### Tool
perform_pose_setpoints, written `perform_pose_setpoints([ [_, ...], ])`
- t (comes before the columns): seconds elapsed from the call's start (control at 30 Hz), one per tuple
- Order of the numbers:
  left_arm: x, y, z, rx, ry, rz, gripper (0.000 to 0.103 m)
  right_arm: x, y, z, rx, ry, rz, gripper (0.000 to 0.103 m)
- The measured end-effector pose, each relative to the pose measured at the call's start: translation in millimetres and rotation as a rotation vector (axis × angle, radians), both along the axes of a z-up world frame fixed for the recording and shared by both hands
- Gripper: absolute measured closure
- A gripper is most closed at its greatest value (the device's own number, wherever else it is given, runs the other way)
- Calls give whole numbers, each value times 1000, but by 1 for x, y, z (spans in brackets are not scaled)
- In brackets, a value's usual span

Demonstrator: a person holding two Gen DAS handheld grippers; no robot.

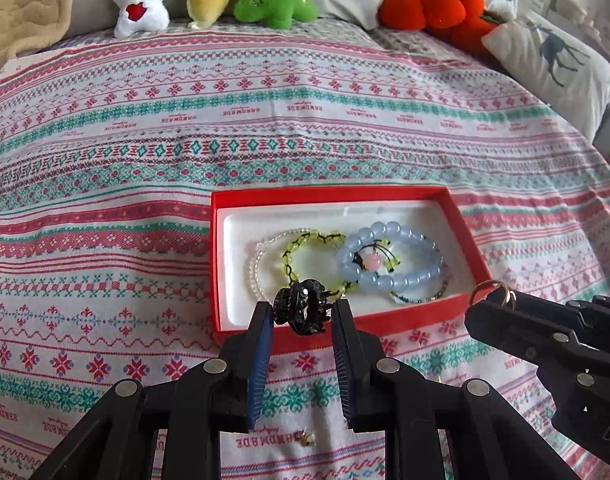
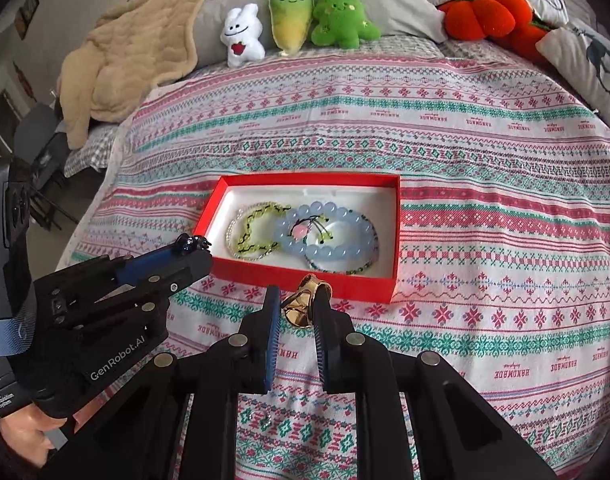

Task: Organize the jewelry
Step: 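Carry the black clip and gold ring into the red box and open both tools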

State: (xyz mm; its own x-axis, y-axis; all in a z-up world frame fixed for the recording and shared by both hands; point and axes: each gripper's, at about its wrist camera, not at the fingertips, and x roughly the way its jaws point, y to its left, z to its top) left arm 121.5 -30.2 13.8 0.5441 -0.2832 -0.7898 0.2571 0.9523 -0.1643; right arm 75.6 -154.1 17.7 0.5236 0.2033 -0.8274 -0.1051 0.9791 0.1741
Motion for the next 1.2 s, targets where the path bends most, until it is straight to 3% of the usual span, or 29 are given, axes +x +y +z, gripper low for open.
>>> perform_pose_setpoints([
  [0.3,26,-10,-20,16,-6,79,79,33,-18,-11,41,-3,-62,86],
  [0.63,33,-13,-27,41,-5,91,78,54,-31,-24,90,19,-119,86],
  [0.8,30,-13,-25,59,-14,84,63,55,-32,-26,88,19,-121,86],
  [1.2,15,-14,-16,125,-41,37,53,64,-32,-32,97,24,-124,85],
])
